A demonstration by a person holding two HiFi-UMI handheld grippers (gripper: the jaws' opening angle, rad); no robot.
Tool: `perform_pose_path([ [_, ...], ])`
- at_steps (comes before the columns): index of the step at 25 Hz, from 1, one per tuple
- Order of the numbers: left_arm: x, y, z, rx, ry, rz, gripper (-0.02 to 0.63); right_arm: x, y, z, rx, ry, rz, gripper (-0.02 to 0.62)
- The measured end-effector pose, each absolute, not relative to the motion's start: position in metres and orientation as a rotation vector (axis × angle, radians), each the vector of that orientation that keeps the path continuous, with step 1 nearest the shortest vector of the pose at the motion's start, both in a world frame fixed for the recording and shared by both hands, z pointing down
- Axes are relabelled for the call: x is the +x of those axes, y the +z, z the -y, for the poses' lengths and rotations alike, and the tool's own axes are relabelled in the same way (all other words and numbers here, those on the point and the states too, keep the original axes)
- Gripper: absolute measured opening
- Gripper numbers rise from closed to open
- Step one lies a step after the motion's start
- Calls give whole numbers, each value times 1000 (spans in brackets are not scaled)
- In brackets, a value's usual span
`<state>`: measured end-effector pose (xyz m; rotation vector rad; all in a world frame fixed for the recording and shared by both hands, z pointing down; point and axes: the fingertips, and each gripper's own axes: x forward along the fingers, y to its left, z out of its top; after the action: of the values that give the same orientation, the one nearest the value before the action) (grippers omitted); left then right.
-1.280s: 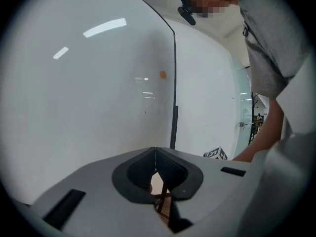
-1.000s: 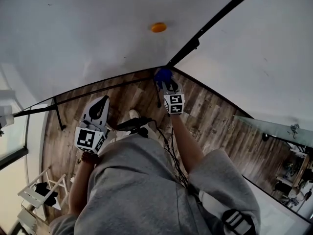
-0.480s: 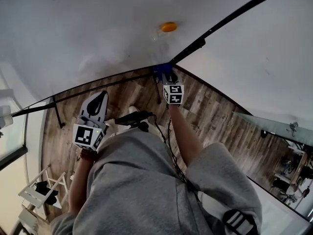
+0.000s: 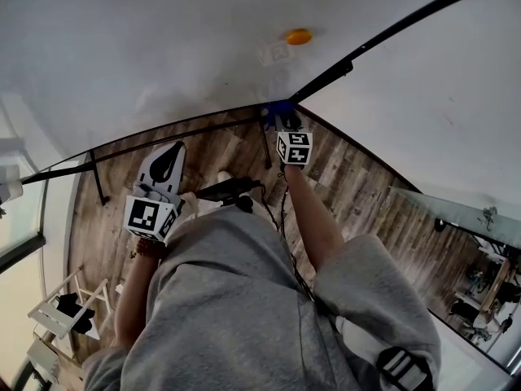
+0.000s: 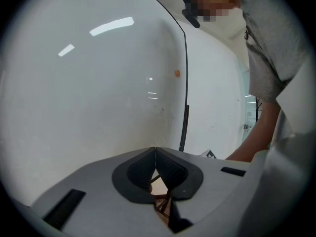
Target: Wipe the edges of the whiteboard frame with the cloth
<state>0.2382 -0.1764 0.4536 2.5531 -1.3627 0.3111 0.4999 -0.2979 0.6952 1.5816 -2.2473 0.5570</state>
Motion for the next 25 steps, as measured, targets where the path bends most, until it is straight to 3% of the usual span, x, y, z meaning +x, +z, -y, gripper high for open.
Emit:
perform_pose_path([
  [25,226,470,176,2499,294,1409,9,475,689,293,1496,575,2304,114],
])
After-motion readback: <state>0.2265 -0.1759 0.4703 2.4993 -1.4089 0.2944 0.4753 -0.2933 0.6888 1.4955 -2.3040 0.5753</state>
